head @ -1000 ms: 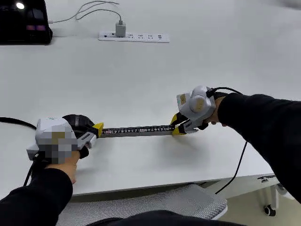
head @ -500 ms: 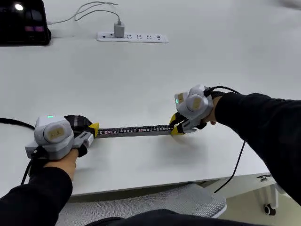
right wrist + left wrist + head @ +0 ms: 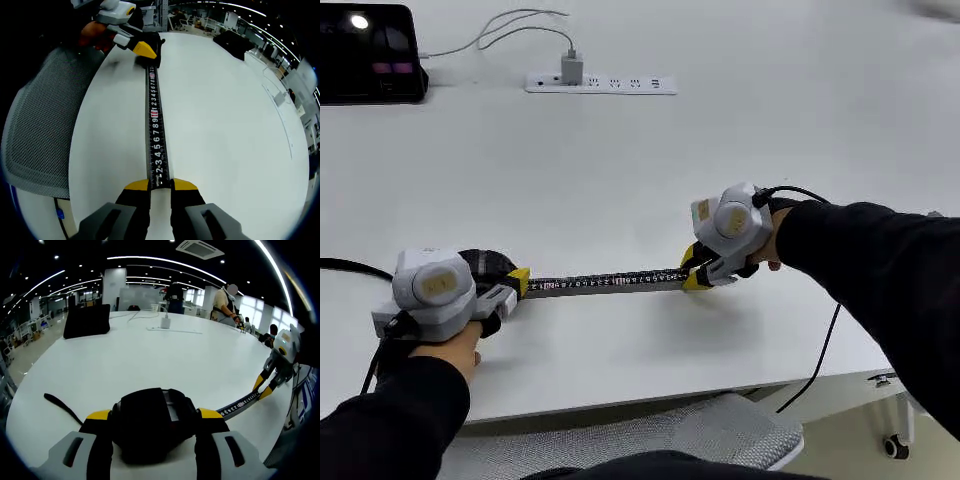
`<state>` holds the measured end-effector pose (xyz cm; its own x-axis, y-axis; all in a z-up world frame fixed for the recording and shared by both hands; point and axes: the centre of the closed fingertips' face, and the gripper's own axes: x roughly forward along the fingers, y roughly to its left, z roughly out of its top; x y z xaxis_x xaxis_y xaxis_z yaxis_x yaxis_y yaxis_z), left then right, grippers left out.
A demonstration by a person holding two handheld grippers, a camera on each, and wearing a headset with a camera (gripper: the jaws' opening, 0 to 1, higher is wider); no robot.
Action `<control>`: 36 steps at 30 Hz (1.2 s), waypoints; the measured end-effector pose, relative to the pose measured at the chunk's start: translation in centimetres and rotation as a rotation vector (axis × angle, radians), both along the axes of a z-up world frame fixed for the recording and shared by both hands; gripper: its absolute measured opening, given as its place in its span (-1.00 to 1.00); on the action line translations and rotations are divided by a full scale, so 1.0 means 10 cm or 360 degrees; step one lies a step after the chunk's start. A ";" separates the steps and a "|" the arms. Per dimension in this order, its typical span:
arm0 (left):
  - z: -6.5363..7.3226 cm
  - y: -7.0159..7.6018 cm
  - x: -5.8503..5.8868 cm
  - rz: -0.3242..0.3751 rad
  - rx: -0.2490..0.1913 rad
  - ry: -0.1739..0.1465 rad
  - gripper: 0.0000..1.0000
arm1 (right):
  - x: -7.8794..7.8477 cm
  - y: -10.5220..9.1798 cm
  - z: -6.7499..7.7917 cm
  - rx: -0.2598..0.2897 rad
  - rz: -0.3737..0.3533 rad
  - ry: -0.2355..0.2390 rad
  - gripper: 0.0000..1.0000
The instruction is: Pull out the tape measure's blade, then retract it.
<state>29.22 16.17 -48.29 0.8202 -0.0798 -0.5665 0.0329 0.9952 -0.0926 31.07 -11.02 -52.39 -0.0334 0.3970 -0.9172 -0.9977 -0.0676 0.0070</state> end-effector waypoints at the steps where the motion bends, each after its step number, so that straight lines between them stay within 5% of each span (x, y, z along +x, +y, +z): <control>1: 0.00 0.00 0.01 -0.0001 0.0000 0.0002 0.23 | 0.00 0.00 0.00 -0.0001 0.0001 0.0000 -0.77; 36: -0.05 -0.05 0.08 -0.0031 0.0002 0.0027 0.23 | -0.01 0.08 0.00 -0.0011 -0.0043 0.0009 -0.78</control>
<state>29.99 15.71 -48.79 0.8088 -0.0951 -0.5804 0.0508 0.9944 -0.0922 30.98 -10.20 -52.34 -0.0280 0.3917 -0.9197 -0.9991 -0.0404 0.0132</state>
